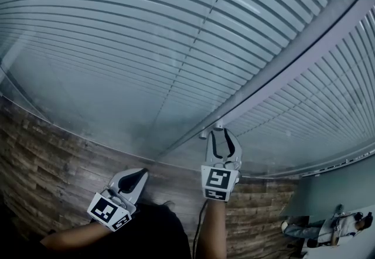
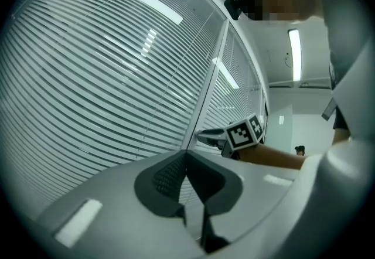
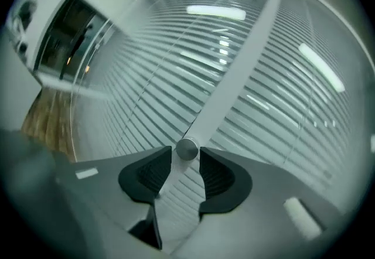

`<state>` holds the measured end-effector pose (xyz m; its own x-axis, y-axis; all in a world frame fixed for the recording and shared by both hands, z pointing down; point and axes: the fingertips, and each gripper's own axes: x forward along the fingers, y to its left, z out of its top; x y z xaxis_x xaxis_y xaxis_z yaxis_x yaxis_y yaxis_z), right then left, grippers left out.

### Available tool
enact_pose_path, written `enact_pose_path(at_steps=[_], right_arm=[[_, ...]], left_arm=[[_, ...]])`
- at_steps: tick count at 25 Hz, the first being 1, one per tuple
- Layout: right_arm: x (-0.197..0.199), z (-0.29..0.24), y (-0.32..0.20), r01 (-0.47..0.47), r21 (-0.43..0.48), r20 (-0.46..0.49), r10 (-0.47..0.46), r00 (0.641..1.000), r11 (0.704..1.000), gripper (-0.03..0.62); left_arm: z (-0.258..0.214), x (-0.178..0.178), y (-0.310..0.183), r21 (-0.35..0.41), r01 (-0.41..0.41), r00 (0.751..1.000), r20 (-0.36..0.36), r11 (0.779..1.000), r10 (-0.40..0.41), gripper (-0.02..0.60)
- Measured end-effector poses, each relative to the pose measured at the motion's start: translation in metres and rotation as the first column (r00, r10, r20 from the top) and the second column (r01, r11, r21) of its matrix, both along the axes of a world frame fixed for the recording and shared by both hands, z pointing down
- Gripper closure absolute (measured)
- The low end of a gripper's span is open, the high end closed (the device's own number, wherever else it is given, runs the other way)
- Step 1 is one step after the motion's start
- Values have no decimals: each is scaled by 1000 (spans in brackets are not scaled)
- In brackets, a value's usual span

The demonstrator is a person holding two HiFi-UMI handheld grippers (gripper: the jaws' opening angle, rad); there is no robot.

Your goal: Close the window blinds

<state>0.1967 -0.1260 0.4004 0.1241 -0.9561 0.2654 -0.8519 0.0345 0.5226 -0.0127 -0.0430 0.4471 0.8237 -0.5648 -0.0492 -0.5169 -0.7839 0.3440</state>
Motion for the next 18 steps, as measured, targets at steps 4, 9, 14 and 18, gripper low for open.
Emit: enact_pose_path(at_steps=[4, 9, 14, 18], right_arm=[[-10, -7, 7, -43, 135, 352, -7, 936, 990, 413], [-2, -10, -5, -166, 214, 548, 23, 836, 963, 418], [8, -13, -3, -217, 224, 627, 30, 778, 950, 468], [10, -12, -3, -164, 206, 524, 33, 851, 965, 476]], left_arm=[[-2, -7, 2, 0, -2, 1000, 2, 1000, 2, 583], [4, -6, -6, -7, -4, 1000, 5, 1000, 4, 583], [4, -5, -4, -14, 0, 1000, 1, 1000, 0, 583], [4, -2, -5, -11, -3, 1000, 0, 1000, 3, 583]])
